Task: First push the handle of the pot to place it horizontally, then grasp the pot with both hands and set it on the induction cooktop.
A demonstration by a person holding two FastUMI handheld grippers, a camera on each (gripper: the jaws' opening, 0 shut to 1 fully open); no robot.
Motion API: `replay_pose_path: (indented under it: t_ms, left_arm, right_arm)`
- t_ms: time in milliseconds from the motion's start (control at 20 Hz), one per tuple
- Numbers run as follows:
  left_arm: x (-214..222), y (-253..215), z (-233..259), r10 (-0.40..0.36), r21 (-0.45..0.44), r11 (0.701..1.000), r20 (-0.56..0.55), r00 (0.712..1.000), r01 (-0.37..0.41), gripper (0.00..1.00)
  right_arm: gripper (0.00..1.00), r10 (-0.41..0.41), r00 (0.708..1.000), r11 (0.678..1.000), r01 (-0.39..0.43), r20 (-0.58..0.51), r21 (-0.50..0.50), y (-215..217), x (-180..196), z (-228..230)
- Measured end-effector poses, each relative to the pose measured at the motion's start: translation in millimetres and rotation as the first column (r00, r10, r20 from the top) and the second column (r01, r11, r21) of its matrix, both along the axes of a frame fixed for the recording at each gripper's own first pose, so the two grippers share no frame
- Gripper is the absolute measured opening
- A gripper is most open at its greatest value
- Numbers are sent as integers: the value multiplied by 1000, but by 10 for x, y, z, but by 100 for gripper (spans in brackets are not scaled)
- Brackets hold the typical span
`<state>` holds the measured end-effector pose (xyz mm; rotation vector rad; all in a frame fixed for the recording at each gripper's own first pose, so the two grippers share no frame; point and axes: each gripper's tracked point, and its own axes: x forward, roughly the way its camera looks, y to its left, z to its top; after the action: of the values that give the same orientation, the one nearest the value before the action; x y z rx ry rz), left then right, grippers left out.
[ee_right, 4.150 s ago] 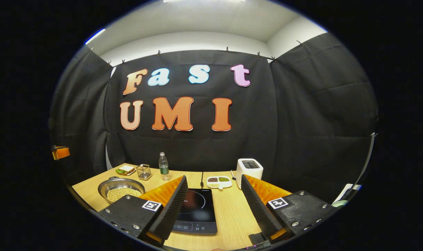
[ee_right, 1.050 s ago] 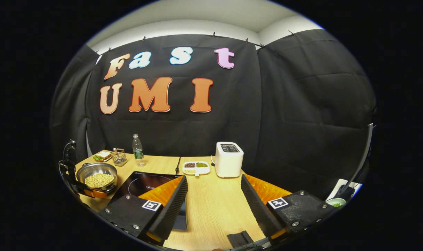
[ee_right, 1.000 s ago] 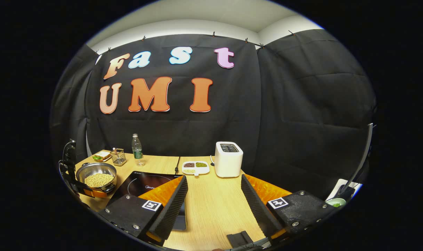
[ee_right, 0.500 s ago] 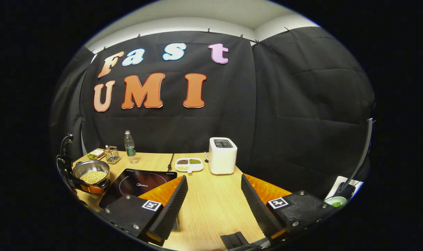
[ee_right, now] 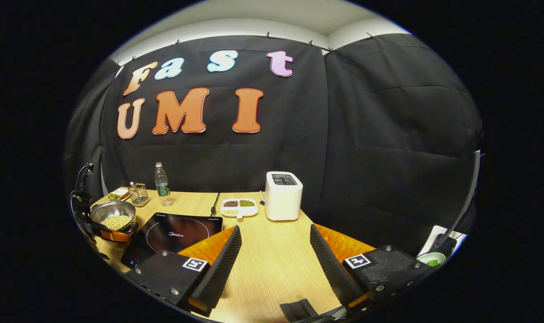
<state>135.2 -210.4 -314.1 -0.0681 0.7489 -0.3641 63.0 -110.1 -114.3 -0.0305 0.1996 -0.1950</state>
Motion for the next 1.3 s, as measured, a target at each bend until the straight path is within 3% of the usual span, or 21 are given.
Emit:
replay_pose_path:
  t_ms: [750, 900, 1050, 1300]
  left_arm:
    - [184, -66, 50, 2, -42, 999, 3, 1000, -2, 2]
    - [147, -61, 405, -24, -63, 998, 91, 996, 30, 2]
    - [157, 189, 824, -9, -74, 997, 190, 982, 23, 2]
    - [152, 1016, 1264, 69, -31, 998, 301, 951, -62, 2]
  right_arm:
    - [95, -8, 999, 1000, 8, -33, 11, 94, 132, -134]
    - [95, -1, 999, 1000, 1, -32, 5, 233, 139, -83]
    - [95, 29, 999, 1000, -29, -20, 6, 513, 185, 11]
    - [95, 110, 994, 993, -109, -4, 46, 1209, 286, 104]
